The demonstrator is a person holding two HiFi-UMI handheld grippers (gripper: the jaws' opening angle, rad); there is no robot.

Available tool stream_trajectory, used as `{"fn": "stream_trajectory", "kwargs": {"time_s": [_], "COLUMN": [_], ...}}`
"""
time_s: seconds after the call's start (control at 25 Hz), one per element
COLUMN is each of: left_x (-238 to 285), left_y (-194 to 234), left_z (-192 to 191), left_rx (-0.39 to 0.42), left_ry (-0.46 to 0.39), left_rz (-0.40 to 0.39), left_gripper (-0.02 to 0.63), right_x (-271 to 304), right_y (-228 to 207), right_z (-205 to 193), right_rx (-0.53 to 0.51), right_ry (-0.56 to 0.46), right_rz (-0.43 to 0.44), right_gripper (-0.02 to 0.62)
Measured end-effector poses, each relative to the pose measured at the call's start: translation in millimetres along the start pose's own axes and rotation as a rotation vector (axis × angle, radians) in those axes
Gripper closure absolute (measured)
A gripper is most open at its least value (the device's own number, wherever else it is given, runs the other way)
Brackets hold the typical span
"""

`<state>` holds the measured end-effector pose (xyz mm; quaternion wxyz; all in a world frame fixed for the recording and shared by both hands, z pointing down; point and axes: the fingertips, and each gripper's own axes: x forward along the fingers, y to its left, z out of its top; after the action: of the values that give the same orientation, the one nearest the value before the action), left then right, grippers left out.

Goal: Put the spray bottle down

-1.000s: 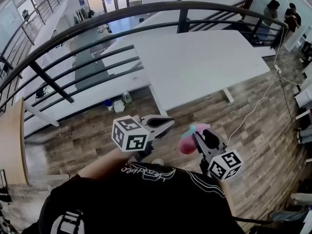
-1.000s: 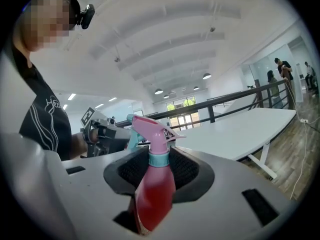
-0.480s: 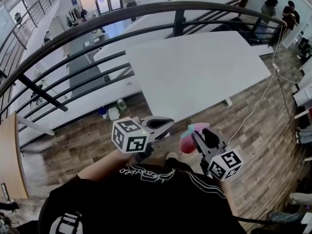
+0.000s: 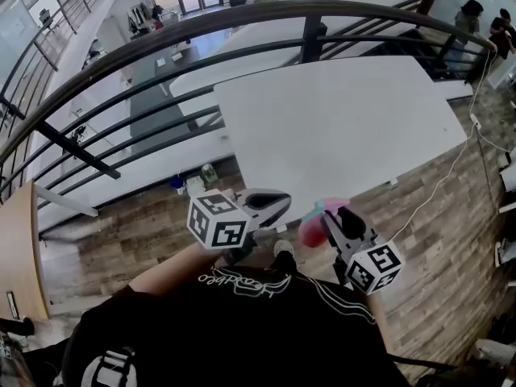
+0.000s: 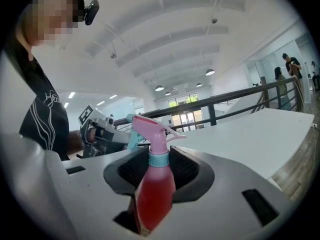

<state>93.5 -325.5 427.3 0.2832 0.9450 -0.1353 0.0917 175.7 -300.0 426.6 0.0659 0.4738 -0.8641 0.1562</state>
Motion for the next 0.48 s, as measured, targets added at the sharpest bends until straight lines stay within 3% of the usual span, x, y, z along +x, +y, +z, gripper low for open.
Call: {"fn": "stream_trajectory", "kwargs": {"time_s": [0.48], "left_x": [60], "left_y": [61], "left_z": [34], "left_rx": [-0.067], "left_ry": [-0.025], "left_rz": [0.073], "left_gripper": [0.598], "right_x": [60], "right_y": [-98], "right_z": [13], "right_rx": [-0.027], "right_ry": [0.037], "right_rz": [0.033], "right_gripper": [0.463]}}
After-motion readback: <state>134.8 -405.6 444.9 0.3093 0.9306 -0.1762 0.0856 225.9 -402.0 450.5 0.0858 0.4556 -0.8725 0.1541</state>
